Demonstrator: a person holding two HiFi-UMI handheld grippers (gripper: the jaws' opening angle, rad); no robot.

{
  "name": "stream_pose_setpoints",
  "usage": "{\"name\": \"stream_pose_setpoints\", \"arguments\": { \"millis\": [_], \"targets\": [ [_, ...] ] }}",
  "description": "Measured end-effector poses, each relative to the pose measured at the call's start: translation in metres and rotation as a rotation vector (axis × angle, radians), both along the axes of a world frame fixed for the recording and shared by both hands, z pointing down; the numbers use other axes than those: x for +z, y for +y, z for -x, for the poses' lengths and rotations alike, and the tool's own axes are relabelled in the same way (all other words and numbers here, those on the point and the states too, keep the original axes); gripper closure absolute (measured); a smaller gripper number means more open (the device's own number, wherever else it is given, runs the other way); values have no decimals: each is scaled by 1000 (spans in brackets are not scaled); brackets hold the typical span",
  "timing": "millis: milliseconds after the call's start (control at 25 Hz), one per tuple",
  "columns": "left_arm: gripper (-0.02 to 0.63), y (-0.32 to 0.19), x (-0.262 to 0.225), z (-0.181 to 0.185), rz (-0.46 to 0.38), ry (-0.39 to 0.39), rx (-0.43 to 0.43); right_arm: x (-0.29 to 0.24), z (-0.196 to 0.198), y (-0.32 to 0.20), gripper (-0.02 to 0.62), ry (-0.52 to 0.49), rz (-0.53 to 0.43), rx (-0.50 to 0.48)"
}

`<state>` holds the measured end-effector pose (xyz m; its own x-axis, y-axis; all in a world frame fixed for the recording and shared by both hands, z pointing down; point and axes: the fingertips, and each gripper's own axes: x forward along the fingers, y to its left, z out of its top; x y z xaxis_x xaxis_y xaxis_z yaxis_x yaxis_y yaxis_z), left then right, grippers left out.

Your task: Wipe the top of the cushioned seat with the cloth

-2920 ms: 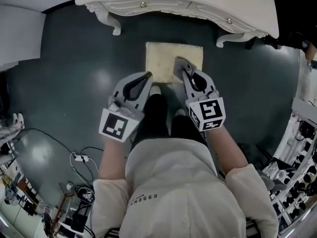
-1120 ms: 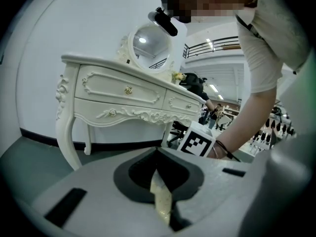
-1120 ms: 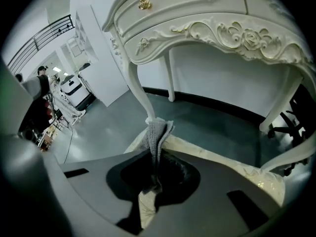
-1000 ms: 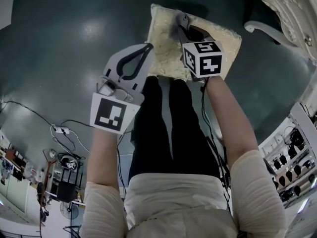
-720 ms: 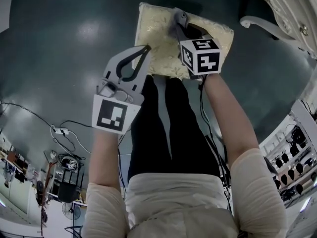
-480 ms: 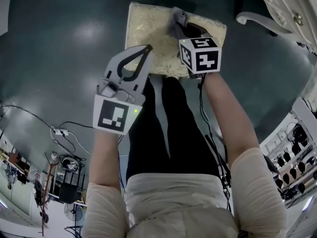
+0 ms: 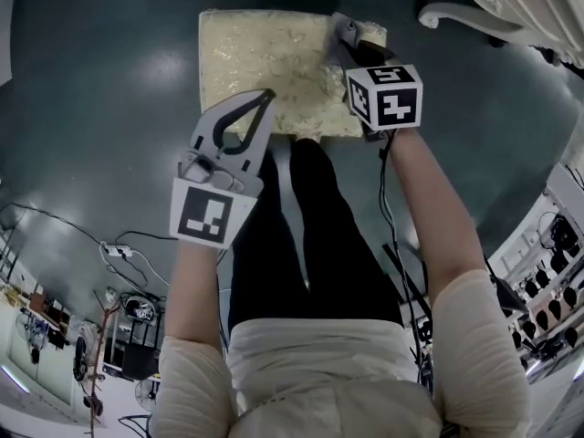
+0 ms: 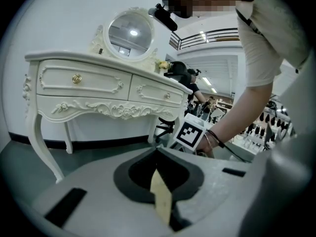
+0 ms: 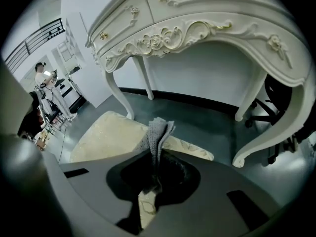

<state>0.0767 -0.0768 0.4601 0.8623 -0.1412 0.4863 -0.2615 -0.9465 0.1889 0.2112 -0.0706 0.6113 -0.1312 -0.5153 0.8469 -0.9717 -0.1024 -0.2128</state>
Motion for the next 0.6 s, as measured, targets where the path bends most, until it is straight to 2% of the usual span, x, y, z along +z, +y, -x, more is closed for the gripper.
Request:
{"name": "stream_pose_setpoints", "arguments": {
  "millis": [200,360,600],
  "targets": [
    [606,15,1,-24,-2,-1,35,0,-25,21,568,11,6,46],
    [606,27,-6,-36,22,28,25,-1,-36,42,568,15,10,65],
    [606,46,-15,-45,28,31,46,-1,-60,82,568,86,124,103]
  ]
}}
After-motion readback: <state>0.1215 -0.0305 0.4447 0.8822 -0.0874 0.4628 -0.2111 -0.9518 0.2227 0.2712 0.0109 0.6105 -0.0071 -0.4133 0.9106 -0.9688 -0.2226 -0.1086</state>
